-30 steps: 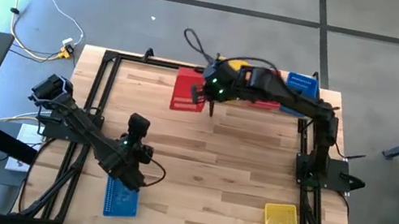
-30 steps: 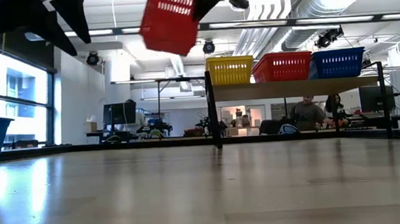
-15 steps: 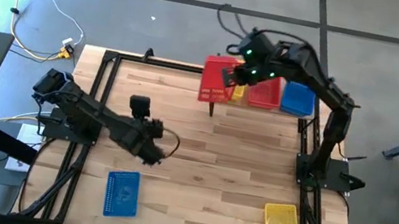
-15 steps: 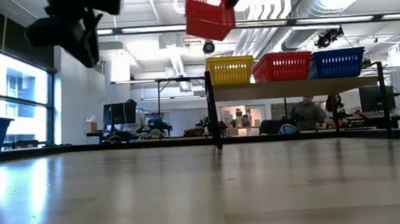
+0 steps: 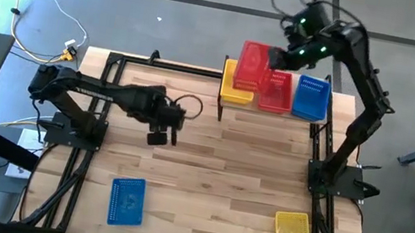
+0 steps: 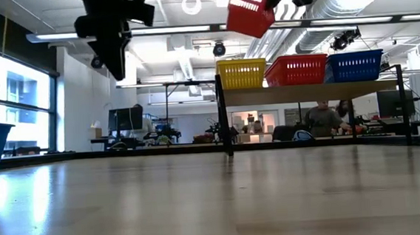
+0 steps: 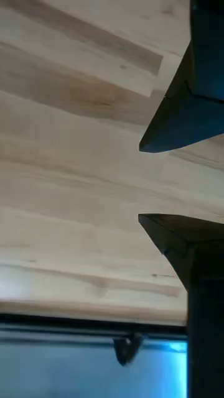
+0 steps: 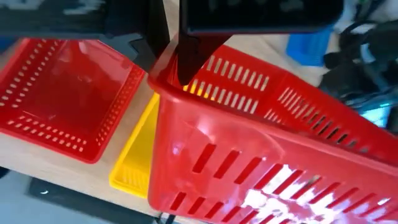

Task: Stack baskets on shelf by color
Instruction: Stack the red basket on the stacked red baskets on the shelf

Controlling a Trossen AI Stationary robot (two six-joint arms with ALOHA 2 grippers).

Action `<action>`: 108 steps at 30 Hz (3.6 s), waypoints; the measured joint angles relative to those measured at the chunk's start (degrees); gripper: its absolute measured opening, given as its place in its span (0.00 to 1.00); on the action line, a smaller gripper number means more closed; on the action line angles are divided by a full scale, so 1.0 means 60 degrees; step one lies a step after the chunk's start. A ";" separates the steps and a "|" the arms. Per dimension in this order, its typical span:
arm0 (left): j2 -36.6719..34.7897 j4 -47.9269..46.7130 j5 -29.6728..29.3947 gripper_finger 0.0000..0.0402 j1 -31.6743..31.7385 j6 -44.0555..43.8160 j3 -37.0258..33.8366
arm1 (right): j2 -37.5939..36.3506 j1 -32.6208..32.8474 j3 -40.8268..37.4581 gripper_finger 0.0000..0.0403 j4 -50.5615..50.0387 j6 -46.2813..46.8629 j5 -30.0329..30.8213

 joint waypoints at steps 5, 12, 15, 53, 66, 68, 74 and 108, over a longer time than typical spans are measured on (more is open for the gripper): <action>0.0030 0.0438 0.0797 0.40 0.0732 0.0579 -0.0004 | 0.0000 -0.1382 -0.0010 0.00 0.0043 -0.0520 -0.1804; 0.0012 0.0442 0.1353 0.40 0.1638 0.0822 0.0000 | 0.0010 -0.2763 -0.0051 0.00 0.0040 -0.1242 -0.2252; 0.0012 0.0442 0.1918 0.40 0.2089 0.1097 0.0000 | 0.0022 -0.3260 -0.0051 0.00 0.0043 -0.1581 -0.2342; 0.0012 0.0372 0.2291 0.40 0.4662 0.3165 0.0000 | -0.2936 -0.3560 -0.3526 0.00 0.0032 -0.2390 -0.0644; 0.0012 0.0372 0.2380 0.40 0.4659 0.3012 0.0000 | -0.2295 -0.3706 -0.3719 0.00 0.0050 -0.2312 -0.2296; 0.0012 0.0369 0.2387 0.40 0.4659 0.3002 0.0000 | -0.2291 -0.3596 -0.3719 0.00 0.0047 -0.2260 -0.2268; 0.0012 0.0372 0.2391 0.40 0.4659 0.2979 0.0000 | -0.2295 -0.3159 -0.3797 0.00 0.0065 -0.2222 -0.2037; 0.0012 0.0452 0.2380 0.40 0.4659 0.2509 0.0000 | -0.2856 -0.2902 -0.5901 0.07 0.0047 -0.2557 -0.1238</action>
